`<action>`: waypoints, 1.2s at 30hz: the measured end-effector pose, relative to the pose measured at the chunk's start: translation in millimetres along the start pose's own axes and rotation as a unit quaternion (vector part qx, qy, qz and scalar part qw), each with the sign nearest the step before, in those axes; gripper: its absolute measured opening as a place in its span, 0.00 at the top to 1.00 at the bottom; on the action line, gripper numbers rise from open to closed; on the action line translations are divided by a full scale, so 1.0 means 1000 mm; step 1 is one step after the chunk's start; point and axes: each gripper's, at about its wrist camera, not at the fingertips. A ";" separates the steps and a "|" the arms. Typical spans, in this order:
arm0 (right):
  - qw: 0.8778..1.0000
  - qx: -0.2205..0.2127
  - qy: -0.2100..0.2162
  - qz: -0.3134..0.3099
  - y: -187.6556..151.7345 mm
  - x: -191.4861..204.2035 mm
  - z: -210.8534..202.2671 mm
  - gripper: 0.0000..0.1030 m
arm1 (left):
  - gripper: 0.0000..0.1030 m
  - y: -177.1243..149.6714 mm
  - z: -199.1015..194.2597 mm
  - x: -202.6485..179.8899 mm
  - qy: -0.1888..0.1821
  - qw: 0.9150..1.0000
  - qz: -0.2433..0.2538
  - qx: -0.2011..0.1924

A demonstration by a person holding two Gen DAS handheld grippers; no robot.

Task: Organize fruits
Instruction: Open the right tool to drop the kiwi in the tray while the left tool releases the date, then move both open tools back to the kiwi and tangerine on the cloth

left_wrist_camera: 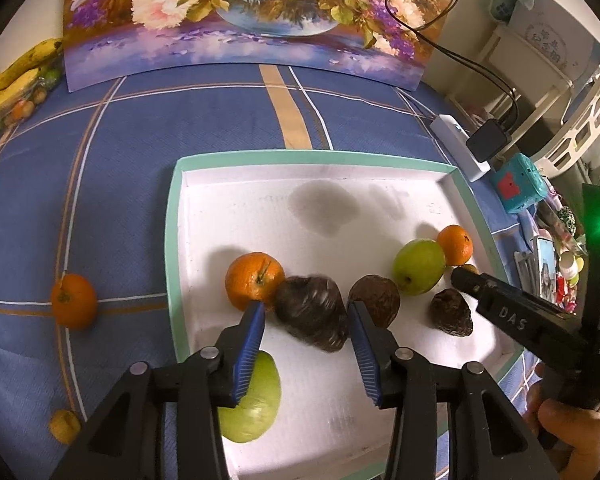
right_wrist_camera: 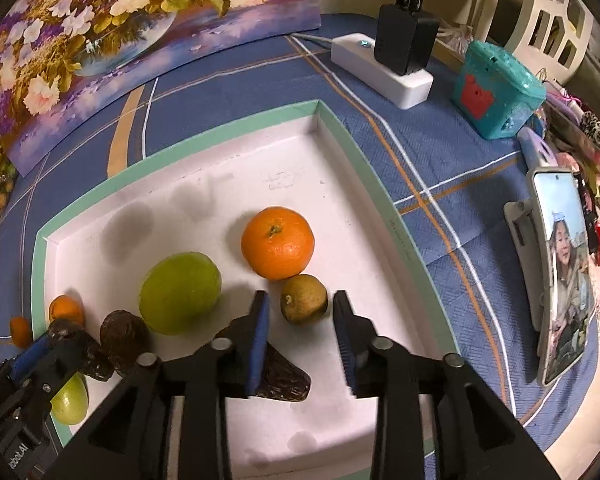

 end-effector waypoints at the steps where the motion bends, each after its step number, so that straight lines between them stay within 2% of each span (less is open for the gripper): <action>1: 1.000 -0.003 0.000 0.000 0.000 0.000 -0.003 0.65 | 0.54 0.000 -0.001 0.000 -0.001 1.000 -0.001 0.000; 5: 1.000 -0.018 -0.001 0.002 0.002 -0.002 -0.015 0.65 | 0.49 0.002 -0.007 0.000 -0.007 1.000 -0.004 -0.001; 15: 0.998 -0.054 0.006 -0.005 0.005 0.003 -0.045 0.65 | 0.49 0.008 -0.033 0.006 -0.014 1.000 -0.017 -0.020; 25: 0.997 -0.065 0.017 -0.026 0.003 0.017 -0.057 0.65 | 0.49 0.009 -0.055 0.045 0.007 0.997 -0.076 -0.033; 36: 0.995 -0.069 0.036 -0.058 -0.001 0.043 -0.063 0.65 | 0.49 0.004 -0.080 0.101 0.019 0.985 -0.161 -0.059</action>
Point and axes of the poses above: each gripper's, at about its wrist camera, not at the fingertips, and z roughly the way its jaws point, x to its left, y to its top
